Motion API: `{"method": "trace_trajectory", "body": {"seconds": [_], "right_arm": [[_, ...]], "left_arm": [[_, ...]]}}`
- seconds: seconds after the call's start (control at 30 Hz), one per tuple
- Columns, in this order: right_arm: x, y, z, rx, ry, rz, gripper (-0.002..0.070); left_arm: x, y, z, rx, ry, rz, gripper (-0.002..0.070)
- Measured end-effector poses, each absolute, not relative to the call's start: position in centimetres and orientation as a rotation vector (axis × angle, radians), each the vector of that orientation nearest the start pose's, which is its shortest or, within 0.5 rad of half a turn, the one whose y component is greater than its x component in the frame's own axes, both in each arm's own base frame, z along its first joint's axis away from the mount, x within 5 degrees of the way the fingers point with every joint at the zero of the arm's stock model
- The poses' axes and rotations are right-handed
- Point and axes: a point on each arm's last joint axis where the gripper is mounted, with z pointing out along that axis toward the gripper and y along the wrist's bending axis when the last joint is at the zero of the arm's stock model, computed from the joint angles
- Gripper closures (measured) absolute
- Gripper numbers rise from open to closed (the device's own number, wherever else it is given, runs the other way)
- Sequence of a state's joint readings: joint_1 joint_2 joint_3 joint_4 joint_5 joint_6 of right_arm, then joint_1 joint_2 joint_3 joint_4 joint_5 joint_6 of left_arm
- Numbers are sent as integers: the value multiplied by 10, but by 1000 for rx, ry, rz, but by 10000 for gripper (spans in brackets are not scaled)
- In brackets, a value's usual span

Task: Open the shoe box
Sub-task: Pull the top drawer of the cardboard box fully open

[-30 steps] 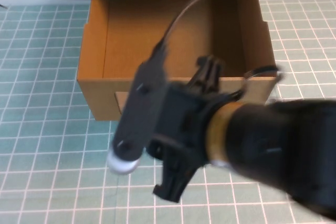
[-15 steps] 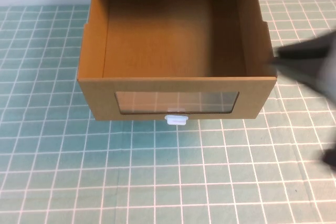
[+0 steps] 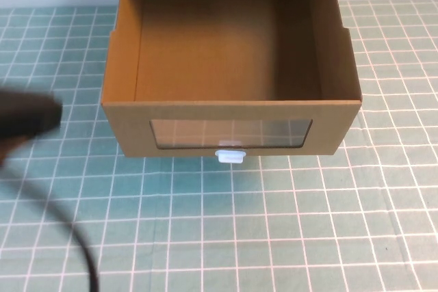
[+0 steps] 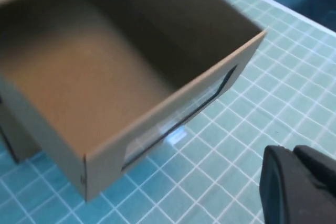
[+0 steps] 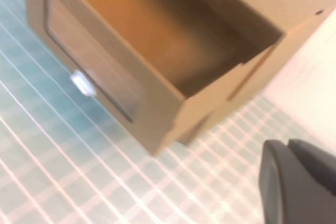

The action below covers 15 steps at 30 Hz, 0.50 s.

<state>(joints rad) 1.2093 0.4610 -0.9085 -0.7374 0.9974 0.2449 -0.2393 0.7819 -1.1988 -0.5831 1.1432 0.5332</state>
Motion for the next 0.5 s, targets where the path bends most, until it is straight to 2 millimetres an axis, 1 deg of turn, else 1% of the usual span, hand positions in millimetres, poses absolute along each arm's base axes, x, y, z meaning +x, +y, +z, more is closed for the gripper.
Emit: {"method": "trace_trajectory", "body": {"seconds": [0.03, 0.13, 0.23, 0.33, 0.5], "right_arm": [[60, 15, 397, -833, 1612, 178, 688], [55, 10, 368, -744, 1608, 311, 689], [55, 13, 344, -715, 1605, 353, 689], [57, 16, 329, -725, 1622, 323, 689], [58, 17, 325, -725, 1633, 314, 689]], "left_arm": [[84, -67, 434, 781, 1928, -544, 680], [76, -62, 403, 650, 1864, -557, 680], [73, -58, 377, 518, 1804, -587, 680], [72, -55, 363, 432, 1759, -600, 680], [72, -54, 360, 395, 1742, -617, 680]]}}
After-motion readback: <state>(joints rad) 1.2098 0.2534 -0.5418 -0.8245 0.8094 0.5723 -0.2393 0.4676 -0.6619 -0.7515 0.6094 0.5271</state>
